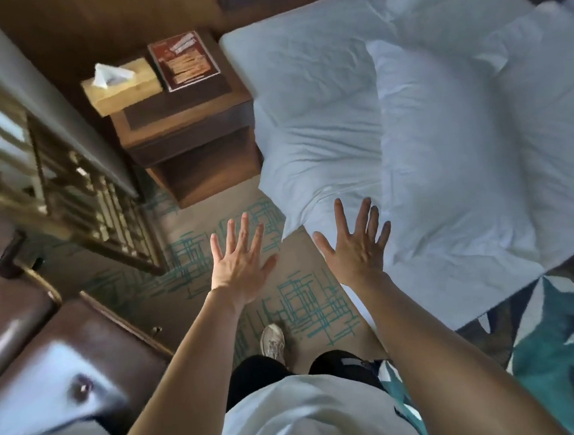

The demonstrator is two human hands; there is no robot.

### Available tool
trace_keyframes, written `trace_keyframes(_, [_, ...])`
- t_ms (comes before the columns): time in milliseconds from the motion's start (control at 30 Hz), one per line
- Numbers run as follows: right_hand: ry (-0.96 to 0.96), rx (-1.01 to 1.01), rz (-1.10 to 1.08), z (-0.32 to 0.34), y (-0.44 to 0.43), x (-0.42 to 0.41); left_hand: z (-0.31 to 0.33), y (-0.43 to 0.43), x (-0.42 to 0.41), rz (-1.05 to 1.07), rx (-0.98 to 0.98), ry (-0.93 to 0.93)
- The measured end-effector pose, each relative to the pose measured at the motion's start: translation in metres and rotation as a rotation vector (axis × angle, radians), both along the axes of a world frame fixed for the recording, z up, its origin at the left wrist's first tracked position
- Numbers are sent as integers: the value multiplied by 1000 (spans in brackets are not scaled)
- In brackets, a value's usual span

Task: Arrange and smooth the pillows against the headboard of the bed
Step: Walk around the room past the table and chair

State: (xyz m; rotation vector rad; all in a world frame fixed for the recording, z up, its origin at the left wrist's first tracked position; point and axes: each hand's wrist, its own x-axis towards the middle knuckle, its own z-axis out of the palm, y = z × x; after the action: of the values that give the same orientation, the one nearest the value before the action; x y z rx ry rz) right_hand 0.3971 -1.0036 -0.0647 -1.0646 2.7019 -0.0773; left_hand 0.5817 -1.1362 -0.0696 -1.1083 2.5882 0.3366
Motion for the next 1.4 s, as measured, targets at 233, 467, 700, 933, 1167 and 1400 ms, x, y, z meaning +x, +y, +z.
trace_keyframes(233, [-33, -1, -149, 18, -47, -36, 8, -72, -64, -158, -13, 55])
trace_keyframes(467, [-16, 14, -274, 8, -63, -101, 3, -126, -154, -304, -26, 57])
trace_keyframes(700, [-31, -15, -361, -9, -96, -183, 10, -176, -257, -406, -65, 43])
trace_keyframes(933, [-60, -29, -449, -15, -119, -269, 16, -191, -364, -499, -70, 43])
trace_keyframes(1167, [-63, -66, -546, -9, -126, -329, 22, -180, -453, -643, -104, 99])
trace_keyframes(1400, [-55, -25, -714, -19, -104, -362, 31, -172, -543, -892, -183, 192])
